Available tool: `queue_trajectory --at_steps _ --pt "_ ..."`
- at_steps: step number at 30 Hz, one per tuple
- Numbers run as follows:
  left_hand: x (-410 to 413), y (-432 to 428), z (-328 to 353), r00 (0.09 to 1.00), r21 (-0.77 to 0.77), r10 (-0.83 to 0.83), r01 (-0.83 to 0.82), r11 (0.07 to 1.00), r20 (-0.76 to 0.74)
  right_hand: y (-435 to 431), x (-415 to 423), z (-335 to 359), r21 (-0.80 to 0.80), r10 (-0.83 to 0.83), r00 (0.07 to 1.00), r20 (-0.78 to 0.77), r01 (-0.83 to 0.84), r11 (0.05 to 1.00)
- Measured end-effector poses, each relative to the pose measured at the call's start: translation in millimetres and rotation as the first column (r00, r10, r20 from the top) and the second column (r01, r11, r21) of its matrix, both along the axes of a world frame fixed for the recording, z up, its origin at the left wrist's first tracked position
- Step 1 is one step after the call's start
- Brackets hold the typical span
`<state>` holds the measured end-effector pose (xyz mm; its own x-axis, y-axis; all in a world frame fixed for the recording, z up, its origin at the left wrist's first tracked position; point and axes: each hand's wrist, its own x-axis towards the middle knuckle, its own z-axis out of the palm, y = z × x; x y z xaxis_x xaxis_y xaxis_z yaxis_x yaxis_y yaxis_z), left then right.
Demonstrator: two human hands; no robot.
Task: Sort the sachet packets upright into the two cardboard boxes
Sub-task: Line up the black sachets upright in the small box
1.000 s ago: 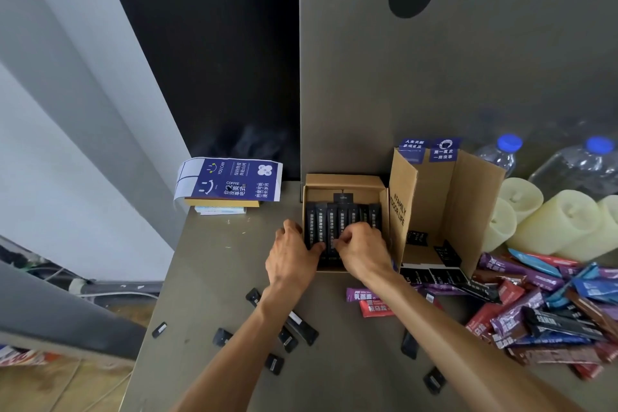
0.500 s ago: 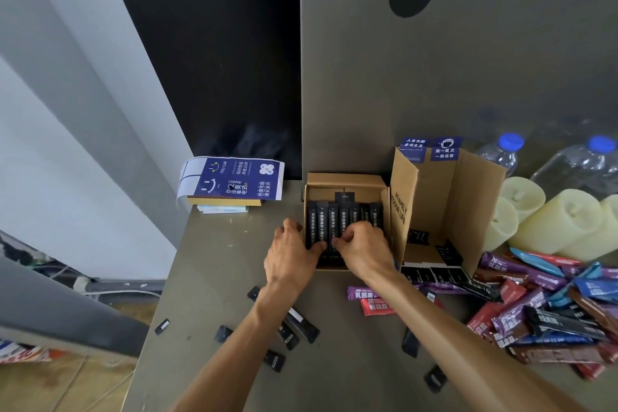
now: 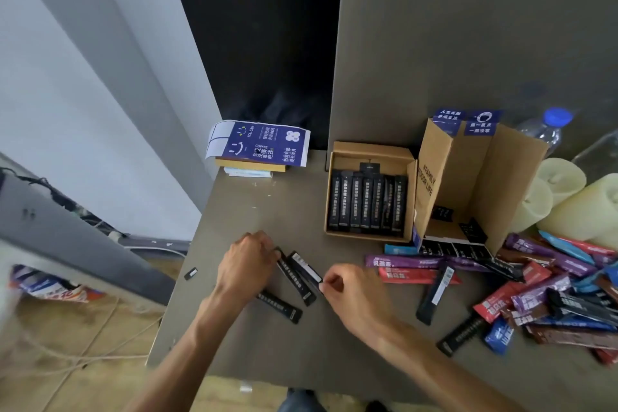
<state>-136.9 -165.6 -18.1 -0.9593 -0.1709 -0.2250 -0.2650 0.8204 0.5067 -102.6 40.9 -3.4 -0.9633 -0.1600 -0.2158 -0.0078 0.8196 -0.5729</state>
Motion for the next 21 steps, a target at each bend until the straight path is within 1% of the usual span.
queue_trajectory --at_steps 4,9,12,14,17,21 --pt "-3.3 -1.1 -6.4 1.0 0.015 0.026 -0.026 1.0 -0.008 -19.6 9.4 -14.4 0.023 -0.003 0.999 0.045 0.002 1.0" --pt "-12.4 4.9 -5.9 0.998 0.013 0.019 -0.02 1.0 0.062 -34.4 10.5 -18.1 0.096 0.038 0.999 0.031 -0.041 0.995" --pt "-12.8 4.7 -6.6 0.996 0.034 0.008 -0.011 0.999 0.085 -35.5 10.4 -20.2 0.113 0.041 0.998 0.057 -0.047 0.992" --pt "-10.7 3.3 -5.6 0.996 0.081 0.02 -0.027 0.996 0.091 -34.2 9.8 -20.4 0.127 0.044 0.996 0.076 -0.053 0.99" --pt "-6.6 0.5 -0.6 0.996 0.195 0.051 -0.064 0.979 0.069 -30.7 9.3 -19.5 0.114 0.029 0.996 0.086 -0.039 0.993" --pt "-2.8 -0.4 7.4 0.999 0.338 0.025 -0.033 0.941 0.029 -23.3 8.3 -18.6 0.012 -0.015 0.989 0.145 0.014 1.0"
